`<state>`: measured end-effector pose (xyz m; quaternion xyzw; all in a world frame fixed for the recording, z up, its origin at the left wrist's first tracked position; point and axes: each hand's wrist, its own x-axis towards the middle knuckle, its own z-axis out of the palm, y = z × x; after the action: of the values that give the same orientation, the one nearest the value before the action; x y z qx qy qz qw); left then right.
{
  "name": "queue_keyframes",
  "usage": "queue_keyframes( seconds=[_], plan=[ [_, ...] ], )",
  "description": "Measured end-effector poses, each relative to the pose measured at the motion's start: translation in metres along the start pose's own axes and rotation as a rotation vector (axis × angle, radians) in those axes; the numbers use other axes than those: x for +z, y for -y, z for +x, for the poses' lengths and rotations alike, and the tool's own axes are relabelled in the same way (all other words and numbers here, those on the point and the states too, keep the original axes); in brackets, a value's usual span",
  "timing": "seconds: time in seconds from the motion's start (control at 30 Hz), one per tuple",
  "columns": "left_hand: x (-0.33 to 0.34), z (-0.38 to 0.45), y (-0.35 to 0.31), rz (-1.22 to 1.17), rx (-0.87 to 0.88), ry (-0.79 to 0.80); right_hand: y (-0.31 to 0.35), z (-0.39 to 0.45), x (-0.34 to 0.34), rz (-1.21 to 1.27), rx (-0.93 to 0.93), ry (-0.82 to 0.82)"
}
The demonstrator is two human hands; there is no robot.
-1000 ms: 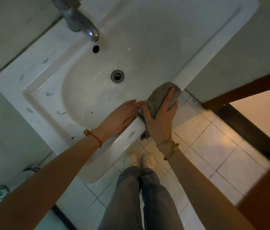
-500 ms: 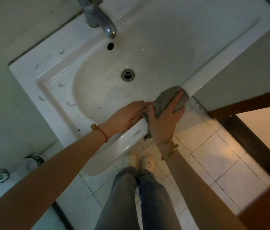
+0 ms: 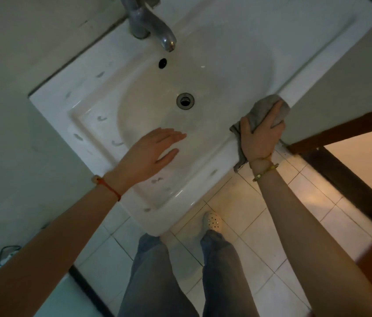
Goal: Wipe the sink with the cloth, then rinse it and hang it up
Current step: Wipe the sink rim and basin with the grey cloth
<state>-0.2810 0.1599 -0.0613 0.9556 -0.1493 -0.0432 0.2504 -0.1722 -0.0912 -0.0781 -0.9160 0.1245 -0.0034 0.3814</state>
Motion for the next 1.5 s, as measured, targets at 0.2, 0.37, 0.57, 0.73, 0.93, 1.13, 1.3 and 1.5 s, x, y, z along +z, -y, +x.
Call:
queue_keyframes(
  seconds=[0.2, 0.37, 0.57, 0.73, 0.93, 1.13, 1.3, 1.5],
  plan=[
    [-0.024, -0.085, 0.044, 0.092, 0.088, -0.085, 0.017, -0.115, 0.023, 0.079, -0.056, -0.02],
    [-0.016, -0.102, 0.061, 0.188, 0.18, -0.056, 0.029, -0.214, 0.042, 0.107, -0.05, 0.037],
    [-0.011, -0.099, 0.059, 0.174, 0.132, -0.13, 0.035, -0.163, 0.034, -0.032, 0.051, -0.006],
    [-0.007, -0.097, 0.057, 0.225, 0.126, -0.168, 0.046, -0.189, 0.044, -0.148, 0.043, -0.06],
    [-0.005, -0.097, 0.057, 0.237, 0.117, -0.17, 0.053, -0.273, 0.056, -0.091, 0.01, -0.022],
    [-0.006, -0.097, 0.055, 0.25, 0.105, -0.171, 0.044, -0.154, 0.034, -0.172, 0.077, -0.06],
    [-0.006, -0.097, 0.054, 0.243, 0.1, -0.167, 0.053, -0.217, 0.051, -0.194, 0.025, -0.059],
    [-0.007, -0.097, 0.055, 0.258, 0.1, -0.158, 0.052, -0.241, 0.048, -0.111, 0.018, -0.01]
  ],
)
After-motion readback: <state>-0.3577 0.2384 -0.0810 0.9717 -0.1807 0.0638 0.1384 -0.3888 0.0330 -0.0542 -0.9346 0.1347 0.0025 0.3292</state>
